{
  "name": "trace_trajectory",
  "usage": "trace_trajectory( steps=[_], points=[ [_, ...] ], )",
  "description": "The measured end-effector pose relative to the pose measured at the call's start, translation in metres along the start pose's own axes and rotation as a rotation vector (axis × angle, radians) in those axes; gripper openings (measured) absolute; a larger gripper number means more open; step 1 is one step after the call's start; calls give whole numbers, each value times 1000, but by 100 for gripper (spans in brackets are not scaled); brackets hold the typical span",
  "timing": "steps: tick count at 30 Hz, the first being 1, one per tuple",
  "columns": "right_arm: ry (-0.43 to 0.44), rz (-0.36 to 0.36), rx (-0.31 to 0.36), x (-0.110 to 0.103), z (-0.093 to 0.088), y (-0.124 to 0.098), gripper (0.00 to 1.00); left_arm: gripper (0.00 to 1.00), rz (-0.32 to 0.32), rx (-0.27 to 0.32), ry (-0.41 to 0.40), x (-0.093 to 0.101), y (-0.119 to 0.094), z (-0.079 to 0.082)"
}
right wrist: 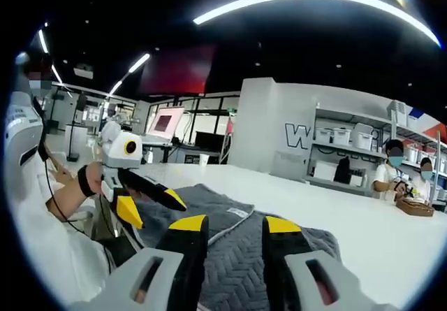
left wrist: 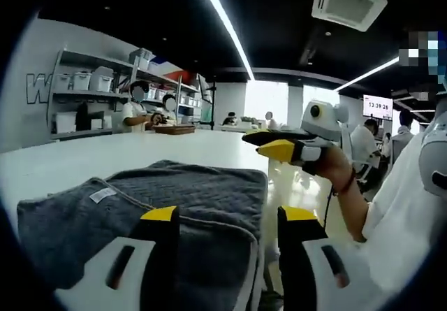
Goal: Open the folded towel by lifting each exposed corner and separating the folded layers until the towel lies flat within the target outline without major curled edges
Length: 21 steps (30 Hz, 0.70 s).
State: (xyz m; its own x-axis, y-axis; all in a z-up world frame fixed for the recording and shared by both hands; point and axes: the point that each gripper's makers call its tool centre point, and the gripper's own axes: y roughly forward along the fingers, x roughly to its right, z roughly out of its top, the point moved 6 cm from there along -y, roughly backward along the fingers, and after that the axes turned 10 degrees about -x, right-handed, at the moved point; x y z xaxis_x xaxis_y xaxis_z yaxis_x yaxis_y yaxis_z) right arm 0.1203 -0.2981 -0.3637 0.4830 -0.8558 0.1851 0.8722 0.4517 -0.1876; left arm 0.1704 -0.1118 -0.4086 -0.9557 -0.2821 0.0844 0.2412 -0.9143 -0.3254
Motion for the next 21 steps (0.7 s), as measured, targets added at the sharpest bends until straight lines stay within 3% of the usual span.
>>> trace_trajectory(
  steps=[8,11,16,19,21],
  points=[
    [7,0,5,0,-2,-1,25,55,37,-22,30,7,-3,-3],
    [12,-4,9,1,-2,-2,25,55,107,-40,73,12,-7,-6],
    [6,-1,9,0,-2,-2,25,54,124,-47,62,14,-3,-12],
    [8,0,9,0,-2,-2,25,54,146,-65,95,16,-3,-15],
    [9,0,7,0,-2,-2,25,54,189,-71,99,18,-2,-16]
  ],
)
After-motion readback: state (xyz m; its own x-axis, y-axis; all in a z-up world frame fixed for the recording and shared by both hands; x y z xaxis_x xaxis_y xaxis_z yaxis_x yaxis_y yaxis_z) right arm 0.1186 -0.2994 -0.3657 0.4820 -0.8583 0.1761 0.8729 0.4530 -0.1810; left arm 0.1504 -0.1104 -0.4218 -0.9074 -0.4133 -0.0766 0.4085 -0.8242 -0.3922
